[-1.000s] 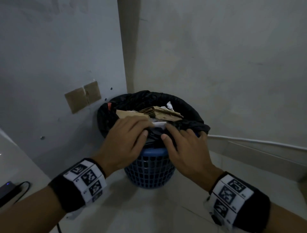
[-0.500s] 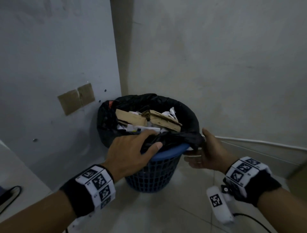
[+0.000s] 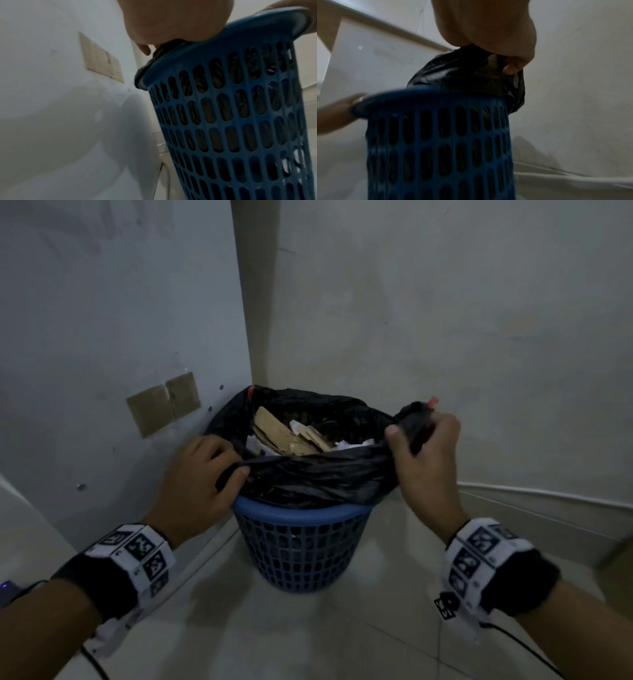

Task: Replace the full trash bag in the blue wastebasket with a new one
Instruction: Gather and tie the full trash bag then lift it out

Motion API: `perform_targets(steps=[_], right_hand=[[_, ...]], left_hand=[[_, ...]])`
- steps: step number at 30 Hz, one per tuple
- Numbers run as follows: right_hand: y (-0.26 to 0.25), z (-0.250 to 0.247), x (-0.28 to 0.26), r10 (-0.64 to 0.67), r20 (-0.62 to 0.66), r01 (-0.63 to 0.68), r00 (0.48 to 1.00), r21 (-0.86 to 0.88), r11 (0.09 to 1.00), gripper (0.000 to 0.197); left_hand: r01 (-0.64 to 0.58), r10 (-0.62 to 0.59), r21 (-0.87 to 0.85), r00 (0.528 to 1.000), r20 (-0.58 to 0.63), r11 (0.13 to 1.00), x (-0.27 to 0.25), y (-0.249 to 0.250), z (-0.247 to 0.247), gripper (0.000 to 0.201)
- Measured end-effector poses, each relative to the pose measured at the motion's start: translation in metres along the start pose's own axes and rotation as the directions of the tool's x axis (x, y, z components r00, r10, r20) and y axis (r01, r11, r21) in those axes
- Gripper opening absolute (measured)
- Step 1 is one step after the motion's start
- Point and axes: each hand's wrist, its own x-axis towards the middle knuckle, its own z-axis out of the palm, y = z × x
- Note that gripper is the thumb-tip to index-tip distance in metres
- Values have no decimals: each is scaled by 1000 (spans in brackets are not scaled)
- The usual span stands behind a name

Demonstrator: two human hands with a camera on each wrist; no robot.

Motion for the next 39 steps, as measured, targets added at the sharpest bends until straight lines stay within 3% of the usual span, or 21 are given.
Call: perform_targets(steps=[3,5,8,11,15,17,20,22,24,25,26,27,28,29,30,31,32,35,37,39], right_hand=[[19,10,-21,-236,254,297,938,-237,925,48],[26,16,-31,-204,403,361,892,-366,858,50],[22,23,-40,-180,379,351,908,-451,821,49],[7,28,-49,-182,363,362,914,-526,769,46],[-12,34,-68,-157,412,366,897,-498,786,52],[-15,31,-70,-194,383,335,903,-347,876,43],[-4,20,-59,-242,149,254,959,-67,965,14],[8,13,-49,-159,33,159,987,1,987,9],[18,8,-39,49,-17,-48,999,31,998,16],[22,6,-33,217,-9,-216,976,51,975,19],[25,5,-26,429,40,-431,903,83,899,24],[26,2,-20,632,143,-647,762,120,753,33],[26,0,-16,758,280,-807,589,151,571,45],[25,-3,-12,797,411,-897,442,181,405,56],[24,-4,-9,787,498,-931,364,216,294,64],[22,-3,-7,764,539,-933,355,255,253,66],[18,0,-6,749,535,-919,390,278,280,60],[7,15,-8,732,313,-795,606,250,552,27],[3,20,-4,644,184,-667,743,284,689,24],[-4,20,5,493,114,-499,862,353,791,24]], left_hand=[[104,-104,6,994,32,995,-3,-11,-4,41],[164,-162,-35,985,51,986,-6,-12,-6,45],[138,-138,-94,990,5,986,-5,-4,-12,48],[-24,14,-143,997,-71,989,6,24,-16,40],[-140,149,-284,989,11,949,21,80,-11,33],[-49,96,-348,988,120,936,20,102,-4,33],[111,-40,-278,968,248,954,13,111,8,42],[108,-52,-189,959,277,976,10,107,10,50],[55,-19,-125,963,269,991,9,102,8,53],[29,0,-105,965,261,994,8,100,7,53],[7,16,-94,969,246,996,7,97,6,54],[-13,34,-91,973,227,996,6,94,5,53],[-38,56,-94,978,203,995,5,91,4,52],[-65,81,-94,981,177,993,5,86,3,49],[-93,107,-95,982,157,991,4,79,3,46],[-119,134,-105,980,145,987,2,71,3,45],[-139,156,-125,978,141,982,0,62,3,47],[-156,177,-193,980,94,969,-6,38,0,41],[-152,162,-167,986,48,974,-8,26,-1,39],[-103,108,-170,994,19,980,-10,16,-1,48]])
